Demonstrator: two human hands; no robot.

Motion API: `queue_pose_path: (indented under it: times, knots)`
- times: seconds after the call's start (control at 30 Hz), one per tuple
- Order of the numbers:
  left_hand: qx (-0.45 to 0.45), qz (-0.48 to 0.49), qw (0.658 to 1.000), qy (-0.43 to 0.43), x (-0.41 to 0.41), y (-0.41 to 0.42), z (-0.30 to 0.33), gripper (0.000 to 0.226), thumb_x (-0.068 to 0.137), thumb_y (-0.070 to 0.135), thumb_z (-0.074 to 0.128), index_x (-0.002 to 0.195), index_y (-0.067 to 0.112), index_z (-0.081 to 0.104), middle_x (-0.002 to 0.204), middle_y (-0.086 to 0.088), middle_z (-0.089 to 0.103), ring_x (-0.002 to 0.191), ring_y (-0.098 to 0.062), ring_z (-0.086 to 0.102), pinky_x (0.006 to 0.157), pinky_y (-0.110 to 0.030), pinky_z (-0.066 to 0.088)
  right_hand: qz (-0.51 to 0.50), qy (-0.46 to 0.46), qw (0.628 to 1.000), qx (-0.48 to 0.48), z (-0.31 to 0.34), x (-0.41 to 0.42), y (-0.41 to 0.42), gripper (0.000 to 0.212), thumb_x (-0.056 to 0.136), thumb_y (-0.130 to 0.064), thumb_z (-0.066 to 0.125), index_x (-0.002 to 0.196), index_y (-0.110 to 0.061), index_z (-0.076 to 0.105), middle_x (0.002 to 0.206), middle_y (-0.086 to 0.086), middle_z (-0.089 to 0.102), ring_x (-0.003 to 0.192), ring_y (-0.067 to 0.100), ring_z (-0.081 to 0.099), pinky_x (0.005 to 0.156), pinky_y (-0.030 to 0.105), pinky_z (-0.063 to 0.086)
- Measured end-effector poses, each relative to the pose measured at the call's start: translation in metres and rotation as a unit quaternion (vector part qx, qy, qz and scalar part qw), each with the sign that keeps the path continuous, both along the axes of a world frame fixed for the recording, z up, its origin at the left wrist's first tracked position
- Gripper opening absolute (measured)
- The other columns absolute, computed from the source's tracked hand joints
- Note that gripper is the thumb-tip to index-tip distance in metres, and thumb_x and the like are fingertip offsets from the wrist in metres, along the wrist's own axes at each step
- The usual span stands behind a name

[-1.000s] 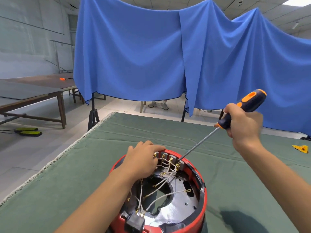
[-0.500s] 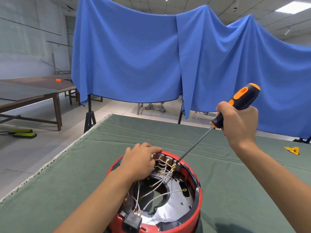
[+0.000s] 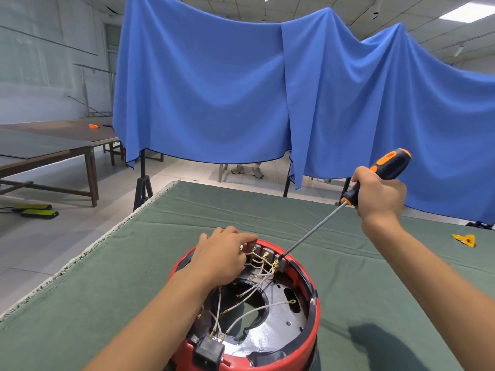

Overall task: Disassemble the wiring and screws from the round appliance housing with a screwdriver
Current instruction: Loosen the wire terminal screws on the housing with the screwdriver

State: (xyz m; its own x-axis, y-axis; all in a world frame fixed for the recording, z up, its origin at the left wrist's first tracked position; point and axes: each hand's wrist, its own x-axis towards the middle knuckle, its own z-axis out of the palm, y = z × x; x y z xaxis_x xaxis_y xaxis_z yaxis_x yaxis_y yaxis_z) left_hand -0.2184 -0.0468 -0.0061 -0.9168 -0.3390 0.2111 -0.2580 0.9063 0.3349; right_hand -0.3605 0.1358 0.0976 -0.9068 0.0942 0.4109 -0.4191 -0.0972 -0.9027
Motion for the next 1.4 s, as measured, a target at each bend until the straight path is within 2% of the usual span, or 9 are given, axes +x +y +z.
queue_pose_path:
  times: [0.3, 0.47, 0.6, 0.73, 0.83, 0.97, 1.1, 1.23, 1.4]
  knots:
    - [0.000, -0.002, 1.000, 0.008, 0.000, -0.001, -0.002, 0.050, 0.094, 0.022, 0.040, 0.138, 0.045, 0.037, 0.139, 0.007, 0.042, 0.128, -0.015, 0.034, 0.104, -0.042, 0.026, 0.022, -0.087, 0.996, -0.019, -0.042, 0.002, -0.021, 0.020, 0.068, -0.008, 0.058, 0.057, -0.018, 0.045, 0.034, -0.010, 0.041, 0.030, 0.007, 0.041, 0.035, 0.015, 0.037]
    - [0.013, -0.005, 1.000, 0.010, -0.003, -0.004, -0.001, 0.051, 0.093, 0.020, 0.041, 0.136, 0.045, 0.039, 0.137, 0.007, 0.043, 0.126, -0.016, 0.035, 0.102, -0.041, 0.026, 0.038, -0.008, 0.999, -0.014, -0.021, 0.008, -0.006, 0.012, 0.061, -0.018, 0.056, 0.057, -0.016, 0.044, 0.039, -0.004, 0.043, 0.035, 0.012, 0.044, 0.037, 0.019, 0.042]
    - [0.008, 0.001, 1.000, 0.007, -0.003, -0.004, -0.001, 0.051, 0.092, 0.020, 0.042, 0.137, 0.045, 0.039, 0.137, 0.007, 0.043, 0.125, -0.017, 0.036, 0.102, -0.042, 0.027, 0.141, 0.027, 0.989, 0.032, -0.017, 0.029, -0.015, 0.010, 0.072, -0.014, 0.055, 0.064, -0.011, 0.049, 0.046, 0.001, 0.055, 0.045, 0.019, 0.056, 0.046, 0.023, 0.048]
    - [0.002, 0.003, 1.000, 0.006, -0.002, -0.002, -0.001, 0.051, 0.093, 0.021, 0.041, 0.137, 0.045, 0.038, 0.137, 0.006, 0.043, 0.126, -0.017, 0.036, 0.102, -0.042, 0.027, 0.224, 0.043, 0.972, 0.051, -0.011, 0.047, -0.033, 0.027, 0.081, -0.002, 0.059, 0.058, -0.013, 0.050, 0.046, 0.000, 0.053, 0.040, 0.018, 0.053, 0.047, 0.028, 0.049]
    - [0.001, 0.002, 1.000, 0.009, -0.001, -0.001, -0.001, 0.050, 0.093, 0.021, 0.041, 0.137, 0.045, 0.038, 0.137, 0.007, 0.044, 0.126, -0.017, 0.036, 0.102, -0.041, 0.027, 0.239, 0.083, 0.961, 0.111, -0.011, 0.053, -0.041, 0.034, 0.082, -0.011, 0.068, 0.054, -0.015, 0.049, 0.045, 0.002, 0.049, 0.040, 0.018, 0.048, 0.047, 0.027, 0.043]
    - [0.003, 0.000, 1.000, 0.009, -0.001, -0.002, -0.001, 0.050, 0.094, 0.022, 0.041, 0.138, 0.045, 0.038, 0.137, 0.007, 0.043, 0.126, -0.017, 0.036, 0.103, -0.041, 0.026, 0.269, -0.050, 0.962, 0.012, -0.017, 0.054, -0.046, 0.043, 0.082, -0.026, 0.071, 0.052, -0.018, 0.042, 0.045, 0.000, 0.041, 0.038, 0.015, 0.035, 0.041, 0.024, 0.032]
    - [0.006, 0.000, 1.000, 0.010, -0.001, -0.002, -0.002, 0.049, 0.093, 0.021, 0.040, 0.137, 0.045, 0.039, 0.138, 0.007, 0.043, 0.127, -0.016, 0.034, 0.103, -0.041, 0.026, 0.231, -0.110, 0.958, -0.130, -0.017, 0.049, -0.043, 0.048, 0.084, -0.012, 0.055, 0.048, -0.023, 0.025, 0.038, -0.007, 0.021, 0.031, 0.010, 0.015, 0.036, 0.014, 0.014]
    - [0.009, -0.002, 1.000, 0.011, -0.002, -0.002, -0.002, 0.050, 0.093, 0.021, 0.041, 0.137, 0.045, 0.039, 0.138, 0.007, 0.043, 0.127, -0.016, 0.034, 0.103, -0.041, 0.026, 0.215, -0.076, 0.953, -0.201, -0.006, 0.046, -0.031, 0.042, 0.081, -0.007, 0.046, 0.052, -0.021, 0.019, 0.040, -0.006, 0.016, 0.034, 0.012, 0.010, 0.037, 0.014, 0.012]
    - [0.011, -0.002, 1.000, 0.015, -0.001, -0.003, -0.002, 0.050, 0.093, 0.021, 0.041, 0.137, 0.044, 0.039, 0.138, 0.007, 0.043, 0.127, -0.016, 0.035, 0.103, -0.041, 0.025, 0.204, -0.001, 0.959, -0.199, -0.003, 0.054, -0.030, 0.044, 0.072, -0.011, 0.050, 0.041, -0.025, 0.024, 0.040, -0.005, 0.019, 0.035, 0.013, 0.013, 0.039, 0.014, 0.016]
